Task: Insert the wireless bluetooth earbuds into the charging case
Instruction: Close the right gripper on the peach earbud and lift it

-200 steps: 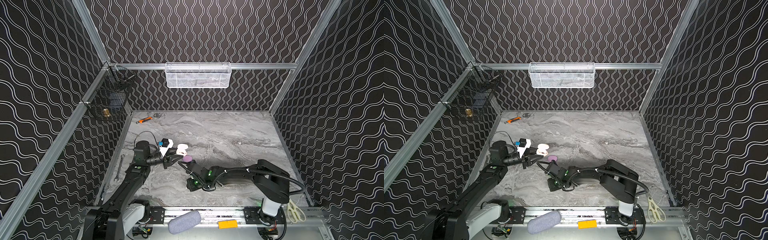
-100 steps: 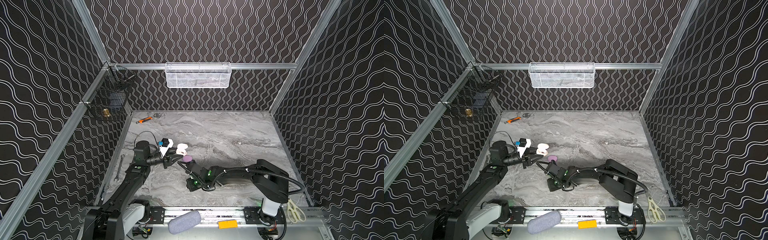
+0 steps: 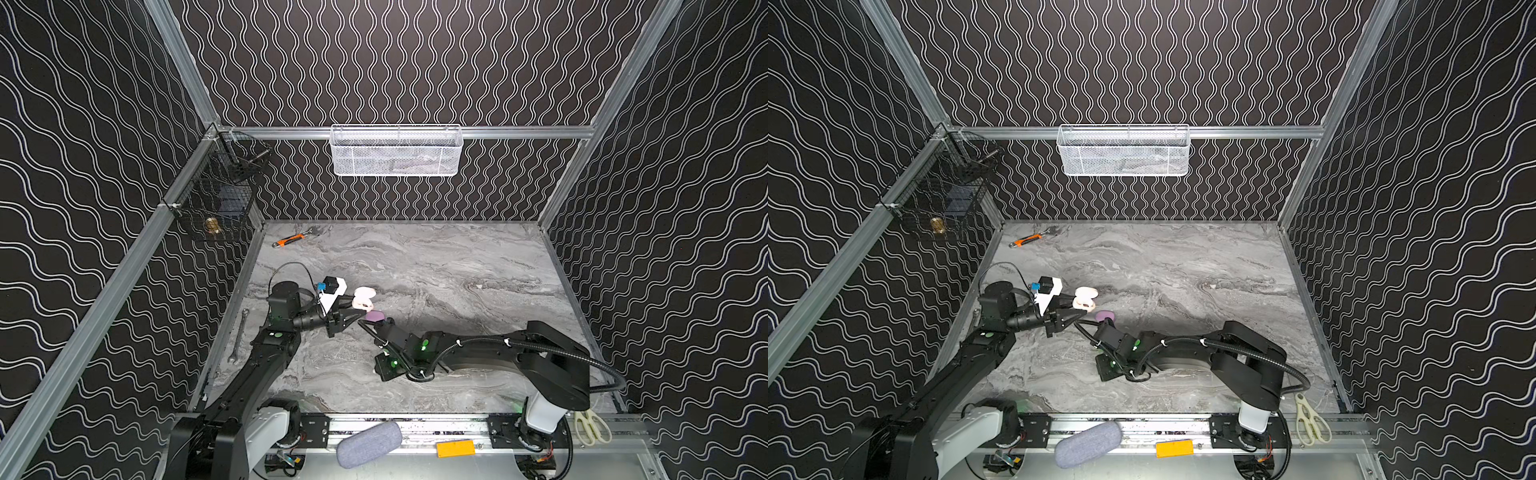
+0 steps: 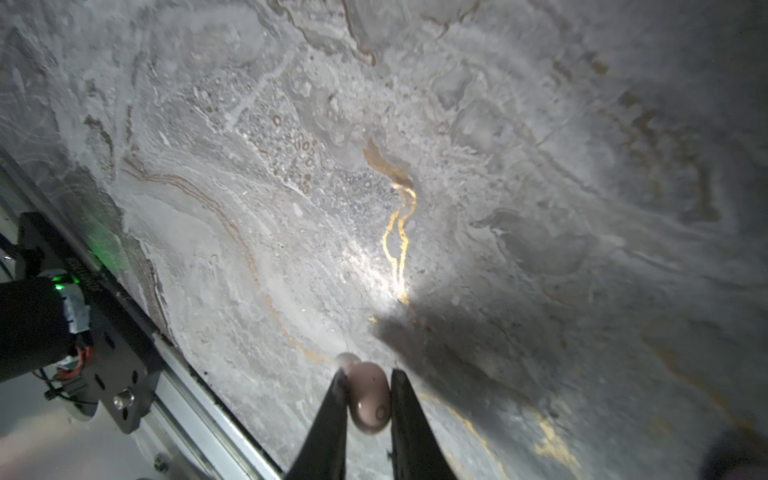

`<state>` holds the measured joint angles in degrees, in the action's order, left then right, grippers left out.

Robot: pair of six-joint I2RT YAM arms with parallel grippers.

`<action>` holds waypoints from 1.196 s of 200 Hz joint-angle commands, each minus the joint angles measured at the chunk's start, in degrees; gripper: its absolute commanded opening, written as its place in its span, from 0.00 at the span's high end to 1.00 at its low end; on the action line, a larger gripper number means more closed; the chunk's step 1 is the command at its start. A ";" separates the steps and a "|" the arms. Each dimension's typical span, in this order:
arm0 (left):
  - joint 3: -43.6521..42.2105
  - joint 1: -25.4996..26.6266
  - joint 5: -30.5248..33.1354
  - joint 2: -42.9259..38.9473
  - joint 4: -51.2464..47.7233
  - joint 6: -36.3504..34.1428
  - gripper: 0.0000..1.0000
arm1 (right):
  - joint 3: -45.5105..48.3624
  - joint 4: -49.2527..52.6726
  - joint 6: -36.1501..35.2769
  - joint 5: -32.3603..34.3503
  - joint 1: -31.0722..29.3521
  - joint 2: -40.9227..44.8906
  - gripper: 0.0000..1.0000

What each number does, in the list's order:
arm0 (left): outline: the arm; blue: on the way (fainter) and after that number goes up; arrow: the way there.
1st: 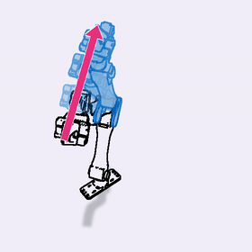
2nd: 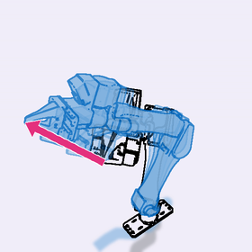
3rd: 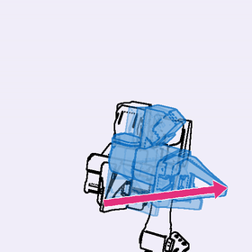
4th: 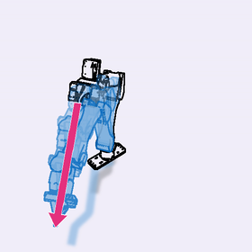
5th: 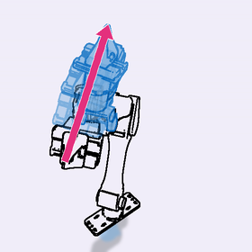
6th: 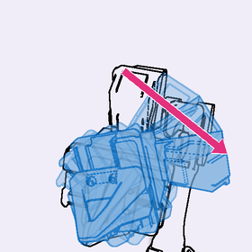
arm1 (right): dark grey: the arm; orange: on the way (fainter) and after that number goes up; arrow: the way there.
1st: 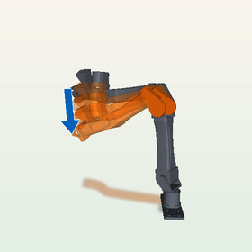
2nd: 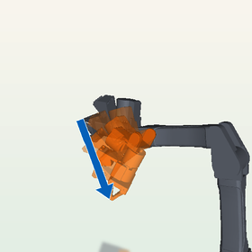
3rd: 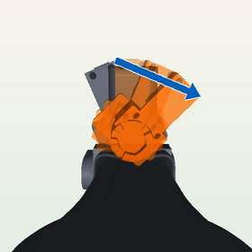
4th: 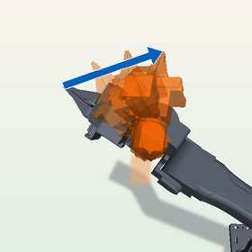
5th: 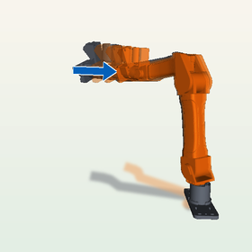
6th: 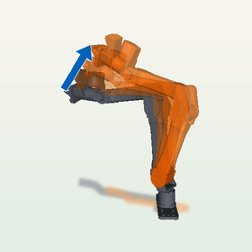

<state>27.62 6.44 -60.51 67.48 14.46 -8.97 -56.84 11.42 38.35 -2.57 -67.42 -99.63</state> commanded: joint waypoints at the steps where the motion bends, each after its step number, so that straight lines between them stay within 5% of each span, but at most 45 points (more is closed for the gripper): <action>1: 0.16 -0.02 -0.52 0.35 1.66 1.01 0.97 | 0.99 3.31 -0.33 3.88 -0.08 1.81 0.81; 65: 0.17 -0.04 -3.11 1.05 1.63 1.14 0.96 | 0.08 11.85 -3.34 11.98 0.01 8.25 0.81; 135: 0.00 -0.02 -6.19 0.97 1.62 1.37 0.96 | -13.40 24.40 -13.75 21.01 0.87 15.39 0.80; 239: 0.07 1.16 -11.37 1.84 1.41 1.76 0.97 | -27.67 29.78 -24.31 19.95 1.41 14.71 0.80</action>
<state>27.62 7.27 -69.91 68.97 14.50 -7.55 -82.04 39.77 16.99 18.48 -66.19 -84.16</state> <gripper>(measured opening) 0.394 0.202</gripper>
